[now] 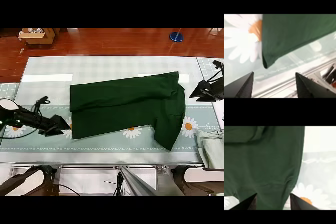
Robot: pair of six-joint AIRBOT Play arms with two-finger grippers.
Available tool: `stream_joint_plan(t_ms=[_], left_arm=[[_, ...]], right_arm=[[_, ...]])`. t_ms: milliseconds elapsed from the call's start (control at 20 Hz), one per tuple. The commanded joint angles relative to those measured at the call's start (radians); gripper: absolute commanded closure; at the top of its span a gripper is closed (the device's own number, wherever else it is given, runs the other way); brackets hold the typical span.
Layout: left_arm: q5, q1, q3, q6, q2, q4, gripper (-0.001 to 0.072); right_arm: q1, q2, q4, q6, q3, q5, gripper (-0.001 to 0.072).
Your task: Fold the shirts.
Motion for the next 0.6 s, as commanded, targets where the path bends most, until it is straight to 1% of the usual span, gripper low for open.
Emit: stream_joint_plan(t_ms=[0,50,150,250,300,350,400,500,550], left_arm=[[0.074,-0.061,-0.069,-0.031,0.007,-0.012,0.0078],[0.094,-0.076,-0.072,-0.048,0.002,-0.013,0.0078],[0.12,-0.102,-0.072,-0.052,-0.012,-0.013,0.0079],[0.167,-0.131,-0.071,-0.086,-0.037,-0.018,0.0083],[0.193,-0.145,-0.071,-0.088,-0.051,-0.033,0.0096],[0.218,-0.158,-0.071,-0.087,-0.069,-0.059,0.0136],[0.241,-0.169,-0.071,-0.087,-0.085,-0.086,0.0264],[0.268,-0.183,-0.071,-0.075,-0.113,-0.121,0.0589],[0.266,-0.184,-0.071,-0.042,-0.12,-0.126,0.0687]], right_arm=[[-0.014,0.019,0.048,-0.028,-0.077,-0.04,0.0217],[-0.014,0.021,0.054,-0.032,-0.086,-0.044,0.0218],[-0.014,0.028,0.061,-0.035,-0.097,-0.055,0.0218],[-0.014,0.036,0.064,-0.037,-0.097,-0.062,0.0218],[-0.014,0.039,0.066,-0.037,-0.097,-0.062,0.0218],[-0.014,0.043,0.068,-0.037,-0.097,-0.062,0.0218],[-0.014,0.047,0.069,-0.037,-0.097,-0.062,0.0218],[-0.014,0.054,0.069,-0.036,-0.097,-0.056,0.0218],[-0.014,0.054,0.067,-0.036,-0.097,-0.042,0.0216]])
